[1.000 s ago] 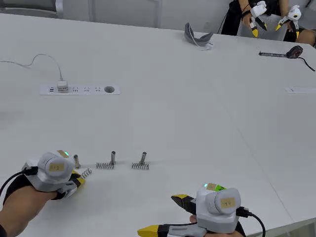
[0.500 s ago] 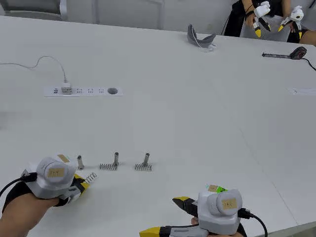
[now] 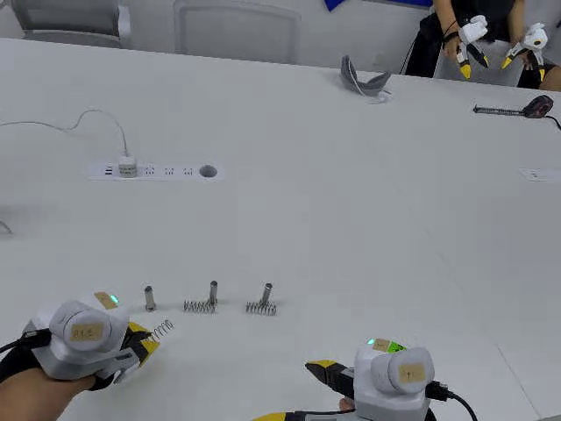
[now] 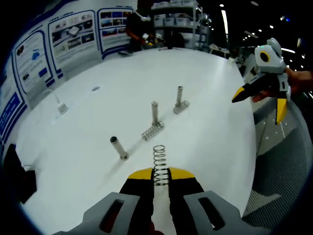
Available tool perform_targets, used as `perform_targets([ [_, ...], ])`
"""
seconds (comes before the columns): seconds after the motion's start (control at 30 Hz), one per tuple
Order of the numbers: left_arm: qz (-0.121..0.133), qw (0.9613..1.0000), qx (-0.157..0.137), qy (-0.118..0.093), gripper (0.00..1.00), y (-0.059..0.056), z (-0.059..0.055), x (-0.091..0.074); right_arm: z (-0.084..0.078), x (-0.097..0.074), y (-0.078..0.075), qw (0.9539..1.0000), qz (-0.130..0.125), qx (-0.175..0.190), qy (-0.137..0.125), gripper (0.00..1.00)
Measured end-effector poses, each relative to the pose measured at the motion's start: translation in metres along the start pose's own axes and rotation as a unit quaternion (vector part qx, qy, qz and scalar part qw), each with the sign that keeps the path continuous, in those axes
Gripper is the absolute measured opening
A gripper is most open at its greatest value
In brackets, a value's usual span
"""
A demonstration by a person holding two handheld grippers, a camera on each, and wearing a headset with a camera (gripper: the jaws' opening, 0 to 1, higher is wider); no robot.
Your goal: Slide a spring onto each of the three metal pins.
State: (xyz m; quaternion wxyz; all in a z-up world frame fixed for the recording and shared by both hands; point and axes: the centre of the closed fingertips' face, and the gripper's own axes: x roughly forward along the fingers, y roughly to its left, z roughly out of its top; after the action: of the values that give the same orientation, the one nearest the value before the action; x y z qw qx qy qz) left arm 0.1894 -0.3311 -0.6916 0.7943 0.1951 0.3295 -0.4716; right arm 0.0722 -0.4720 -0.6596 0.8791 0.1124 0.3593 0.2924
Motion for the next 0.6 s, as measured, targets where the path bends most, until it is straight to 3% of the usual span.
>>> perform_targets([
  [0.23, -0.006, 0.9999, 0.008, -0.007, 0.1, -0.01, 0.006, -0.012, 0.003, 0.004, 0.001, 1.0, 0.007, 0.003, -0.005, 0.81],
  [0.6, -0.03, 0.9991, 0.028, -0.009, 0.1, -0.042, 0.005, -0.023, 0.007, 0.008, 0.004, 0.9998, 0.014, 0.004, -0.01, 0.78],
])
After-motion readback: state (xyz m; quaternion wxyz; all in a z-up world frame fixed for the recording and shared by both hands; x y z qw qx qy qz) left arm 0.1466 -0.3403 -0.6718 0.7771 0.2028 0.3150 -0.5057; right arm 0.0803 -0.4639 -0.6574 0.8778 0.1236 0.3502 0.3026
